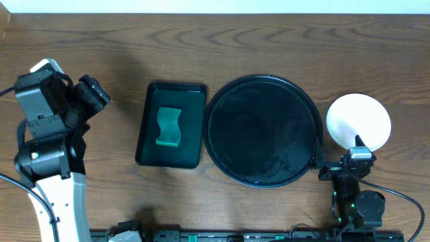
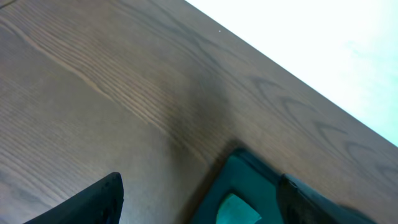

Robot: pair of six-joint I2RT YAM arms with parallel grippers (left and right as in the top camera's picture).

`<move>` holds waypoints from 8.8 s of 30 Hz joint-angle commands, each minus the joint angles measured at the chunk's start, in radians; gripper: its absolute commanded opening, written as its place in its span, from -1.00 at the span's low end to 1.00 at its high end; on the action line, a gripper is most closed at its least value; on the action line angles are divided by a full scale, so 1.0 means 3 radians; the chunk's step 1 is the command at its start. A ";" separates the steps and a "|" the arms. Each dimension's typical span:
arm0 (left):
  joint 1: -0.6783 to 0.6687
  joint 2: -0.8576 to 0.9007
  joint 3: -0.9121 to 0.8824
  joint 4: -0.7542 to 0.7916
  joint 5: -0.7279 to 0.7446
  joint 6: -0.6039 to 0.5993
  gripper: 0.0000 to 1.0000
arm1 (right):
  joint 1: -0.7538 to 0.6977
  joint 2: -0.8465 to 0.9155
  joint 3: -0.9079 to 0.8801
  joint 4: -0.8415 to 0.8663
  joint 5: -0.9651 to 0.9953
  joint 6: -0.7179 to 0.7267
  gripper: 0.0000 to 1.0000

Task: Clean dirty plates on tray and stack at the side

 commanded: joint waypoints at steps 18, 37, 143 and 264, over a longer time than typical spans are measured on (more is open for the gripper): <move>-0.0014 -0.0295 0.0037 -0.0031 0.0058 -0.0203 0.58 | -0.0025 -0.0020 -0.0004 -0.0014 0.0032 -0.0025 0.99; -0.0014 -0.1333 0.0025 -0.0033 0.0047 -0.0203 0.57 | -0.0025 -0.0019 -0.0005 -0.0014 0.0032 -0.0025 0.98; -0.0877 -0.3644 -0.3156 0.4159 -0.0217 -0.0203 0.58 | -0.0025 -0.0017 -0.0004 -0.0014 0.0032 -0.0025 0.99; -0.1092 -0.3639 -0.3997 0.2094 0.0210 0.1445 0.58 | -0.0025 -0.0017 -0.0004 -0.0014 0.0032 -0.0025 0.99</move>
